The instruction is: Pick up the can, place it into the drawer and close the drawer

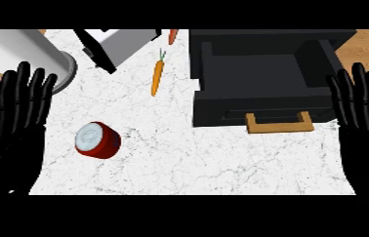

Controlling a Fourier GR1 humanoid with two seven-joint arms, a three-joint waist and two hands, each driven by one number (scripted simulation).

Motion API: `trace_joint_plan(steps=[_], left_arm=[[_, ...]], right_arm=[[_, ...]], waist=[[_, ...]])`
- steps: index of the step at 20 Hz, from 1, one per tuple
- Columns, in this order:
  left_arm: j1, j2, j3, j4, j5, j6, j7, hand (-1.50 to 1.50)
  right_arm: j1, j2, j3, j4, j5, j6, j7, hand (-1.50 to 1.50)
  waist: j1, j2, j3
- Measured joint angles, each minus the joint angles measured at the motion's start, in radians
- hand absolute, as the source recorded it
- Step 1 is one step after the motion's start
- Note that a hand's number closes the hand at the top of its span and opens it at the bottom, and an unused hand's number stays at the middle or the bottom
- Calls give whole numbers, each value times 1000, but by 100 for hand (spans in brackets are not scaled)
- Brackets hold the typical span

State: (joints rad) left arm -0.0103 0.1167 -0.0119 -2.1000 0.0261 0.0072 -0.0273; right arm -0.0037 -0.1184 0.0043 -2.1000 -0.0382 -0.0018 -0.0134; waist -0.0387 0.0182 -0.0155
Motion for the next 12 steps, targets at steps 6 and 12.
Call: trace_joint_plan(steps=[6, 12], left_arm=[[29, 46, 34, 11, 135, -130, -22, -150], [134, 122, 72, 29, 173, -160, 168, -150]], right_arm=[[20, 4, 8, -25, 1, 7, 38, -150], [109, 24, -57, -22, 18, -79, 185, -150]], waist=[[30, -15, 12], [36, -18, 15]])
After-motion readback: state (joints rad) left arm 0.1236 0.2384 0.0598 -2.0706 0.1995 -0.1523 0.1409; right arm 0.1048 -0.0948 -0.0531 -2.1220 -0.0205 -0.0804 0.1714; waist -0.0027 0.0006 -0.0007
